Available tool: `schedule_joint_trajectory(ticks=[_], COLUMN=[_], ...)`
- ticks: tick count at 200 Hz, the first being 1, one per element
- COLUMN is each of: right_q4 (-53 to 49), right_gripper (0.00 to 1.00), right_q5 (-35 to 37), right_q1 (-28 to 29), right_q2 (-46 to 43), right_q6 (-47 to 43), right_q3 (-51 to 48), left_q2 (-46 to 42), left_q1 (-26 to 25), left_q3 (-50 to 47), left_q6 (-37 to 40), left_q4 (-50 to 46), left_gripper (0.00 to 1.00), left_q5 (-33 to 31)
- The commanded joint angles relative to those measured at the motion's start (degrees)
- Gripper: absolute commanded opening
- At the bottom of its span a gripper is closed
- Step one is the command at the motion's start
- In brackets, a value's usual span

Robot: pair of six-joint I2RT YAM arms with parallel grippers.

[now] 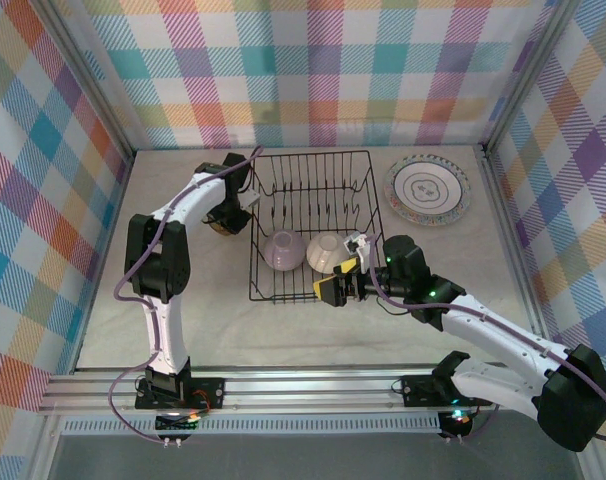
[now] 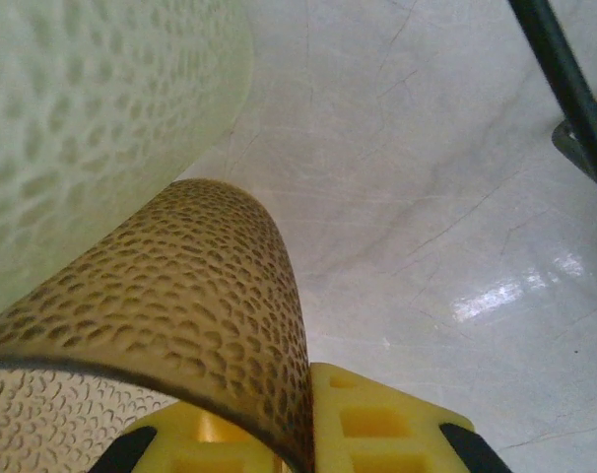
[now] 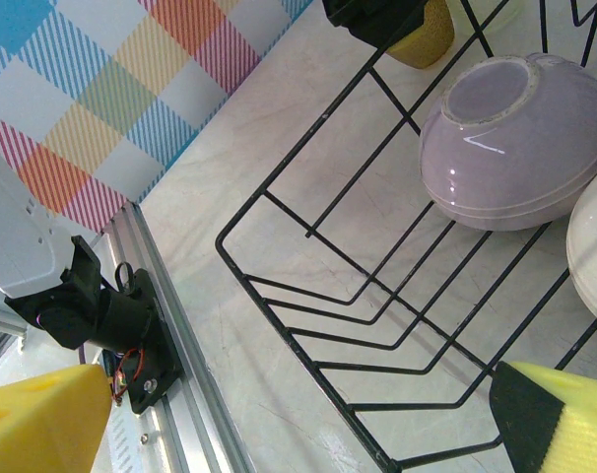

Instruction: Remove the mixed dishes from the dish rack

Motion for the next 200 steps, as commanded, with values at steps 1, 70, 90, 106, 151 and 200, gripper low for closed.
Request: schedule_joint_trajectory(ticks=[1, 70, 90, 106, 151, 200], right_q4=[0.1, 0.0, -0.1, -0.1, -0.9, -2.4], right_gripper=[0.99, 0.99, 0.99, 0.99, 0.99, 0.99], right_q5=[0.3, 0.5, 0.5, 0.7, 2.1, 3.5], right_q1=[0.6, 0.7, 0.7, 0.8, 0.7, 0.7], right_q2=[-0.1, -0.1, -0.1, -0.2, -1.1, -1.2], right_q6=[-1.6, -1.8, -1.9, -1.9, -1.8, -2.0], right_q3=[1.5, 1.5, 1.6, 1.5, 1.5, 2.3], left_q2=[1.1, 1.1, 0.5, -0.5, -7.7, -19.3], left_q1=[0.9, 1.0, 1.0, 1.0, 0.9, 1.0], left_q3=[1.7, 3.5, 4.0, 4.3, 2.3, -1.9], left_q6=[-0.6, -1.4, -1.8, -2.5, -5.3, -7.5], left_q4=[-2.6, -3.6, -3.9, -4.4, -3.3, -0.1], left_gripper=[0.16, 0.27, 0.32, 0.45, 1.0, 1.0], left_q5=[0.2, 0.1, 0.1, -0.2, -1.8, -0.9])
